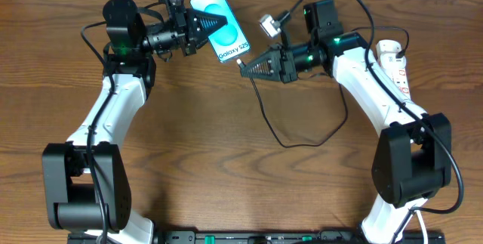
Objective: Plug charger to phone and switch on socket
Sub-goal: 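Lift the connector with the right gripper toward the phone's bottom port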
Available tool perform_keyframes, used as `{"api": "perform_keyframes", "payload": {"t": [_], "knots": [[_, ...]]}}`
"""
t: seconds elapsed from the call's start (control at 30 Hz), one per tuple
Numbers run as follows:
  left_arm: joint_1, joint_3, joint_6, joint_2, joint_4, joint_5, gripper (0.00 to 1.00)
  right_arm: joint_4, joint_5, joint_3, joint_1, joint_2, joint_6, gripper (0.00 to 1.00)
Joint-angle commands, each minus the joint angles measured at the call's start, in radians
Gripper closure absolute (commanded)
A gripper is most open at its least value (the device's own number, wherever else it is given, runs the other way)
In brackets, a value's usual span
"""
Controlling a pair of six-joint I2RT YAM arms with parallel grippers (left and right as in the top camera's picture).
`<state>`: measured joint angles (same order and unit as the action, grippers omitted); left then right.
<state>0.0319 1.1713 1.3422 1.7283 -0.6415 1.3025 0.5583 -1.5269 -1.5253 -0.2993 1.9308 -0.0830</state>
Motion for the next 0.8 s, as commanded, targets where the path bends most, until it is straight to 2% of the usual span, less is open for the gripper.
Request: {"api": "perform_keyframes", "payload": {"t": [0.0,0.27,0.4,0.57,0.67,0.77], "knots": [[-0.002,0.008,0.009,0.0,-0.018,-0.005,0.93,-0.114,-0.034,-0.014,0.009,-0.012,0.274,0.99],[-0.002,0.008,-0.008,0.0,-0.098,-0.028,0.93,-0.155,-0.033,-0.014,-0.005,-0.012,0.299,0.99],[-0.003,0.008,-0.037,0.0,-0.098,-0.071,0.93,-0.155,-0.027,-0.014,-0.003,-0.012,0.301,0.99],[-0.004,0.008,-0.145,0.002,-0.089,-0.096,0.93,-0.156,0.037,-0.014,-0.003,-0.012,0.3,0.99],[-0.017,0.008,-0.184,0.012,-0.029,-0.111,0.93,-0.158,0.089,-0.014,-0.003,-0.012,0.311,0.99],[-0.037,0.008,-0.186,0.031,-0.018,-0.091,0.93,-0.18,0.095,-0.014,-0.004,-0.012,0.335,0.99]]}}
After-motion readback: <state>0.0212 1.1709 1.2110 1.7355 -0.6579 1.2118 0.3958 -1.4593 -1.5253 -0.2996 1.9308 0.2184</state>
